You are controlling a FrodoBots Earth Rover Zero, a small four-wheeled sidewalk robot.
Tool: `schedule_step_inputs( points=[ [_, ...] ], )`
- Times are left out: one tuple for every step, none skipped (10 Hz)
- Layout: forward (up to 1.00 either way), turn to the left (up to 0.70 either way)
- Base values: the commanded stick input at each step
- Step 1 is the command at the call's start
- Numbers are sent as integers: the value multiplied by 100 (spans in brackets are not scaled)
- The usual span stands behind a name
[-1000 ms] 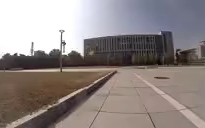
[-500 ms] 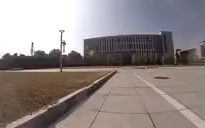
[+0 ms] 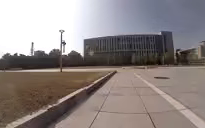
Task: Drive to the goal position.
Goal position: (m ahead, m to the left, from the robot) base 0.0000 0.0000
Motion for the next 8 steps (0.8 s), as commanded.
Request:
schedule_step_inputs(
  points=[
    [4, 0],
    [1, 0],
    [2, 0],
    [4, 0],
    [4, 0],
    [4, 0],
    [0, 0],
    [3, 0]
  ],
)
